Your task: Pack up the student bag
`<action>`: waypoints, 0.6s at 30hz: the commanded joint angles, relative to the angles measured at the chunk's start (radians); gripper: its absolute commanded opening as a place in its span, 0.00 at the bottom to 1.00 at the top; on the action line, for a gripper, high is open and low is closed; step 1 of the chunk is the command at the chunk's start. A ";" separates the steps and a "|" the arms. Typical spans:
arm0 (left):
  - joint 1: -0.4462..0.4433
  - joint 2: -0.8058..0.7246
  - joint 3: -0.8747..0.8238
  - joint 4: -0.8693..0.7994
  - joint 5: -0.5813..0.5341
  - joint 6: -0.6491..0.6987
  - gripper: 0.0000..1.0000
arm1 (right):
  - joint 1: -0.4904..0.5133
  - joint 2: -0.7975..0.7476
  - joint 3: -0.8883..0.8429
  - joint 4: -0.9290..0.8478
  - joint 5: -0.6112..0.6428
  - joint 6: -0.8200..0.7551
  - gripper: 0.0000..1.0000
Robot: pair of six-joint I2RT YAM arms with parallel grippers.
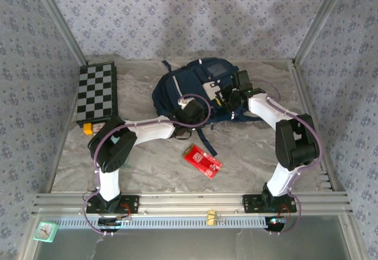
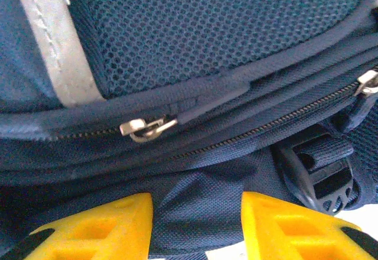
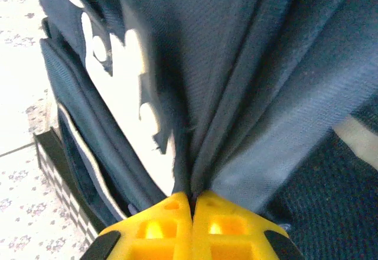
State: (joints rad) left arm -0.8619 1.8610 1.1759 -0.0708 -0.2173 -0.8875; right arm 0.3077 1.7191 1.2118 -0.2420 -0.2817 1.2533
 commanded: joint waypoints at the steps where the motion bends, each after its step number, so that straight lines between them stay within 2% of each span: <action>1: 0.018 -0.049 -0.002 -0.021 0.004 0.038 0.45 | 0.016 -0.074 -0.004 0.095 -0.029 0.040 0.00; 5: 0.011 -0.092 0.009 -0.040 0.017 0.032 0.47 | 0.021 -0.100 -0.049 0.157 -0.050 0.092 0.00; 9: 0.005 -0.101 0.045 -0.092 0.011 0.017 0.47 | 0.013 -0.101 -0.032 0.065 -0.021 0.043 0.00; 13: 0.002 -0.082 0.085 -0.096 0.029 -0.011 0.47 | 0.013 -0.116 -0.080 0.072 0.025 0.024 0.00; 16: -0.010 -0.057 0.126 -0.113 0.029 -0.013 0.47 | -0.011 -0.079 -0.082 0.064 -0.049 0.021 0.00; 18: -0.014 -0.050 0.135 -0.125 0.015 -0.019 0.47 | -0.003 -0.061 -0.066 0.039 -0.048 0.001 0.00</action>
State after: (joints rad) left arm -0.8642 1.7966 1.2694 -0.1608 -0.1978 -0.8913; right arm 0.3069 1.6363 1.1397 -0.1570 -0.3111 1.2896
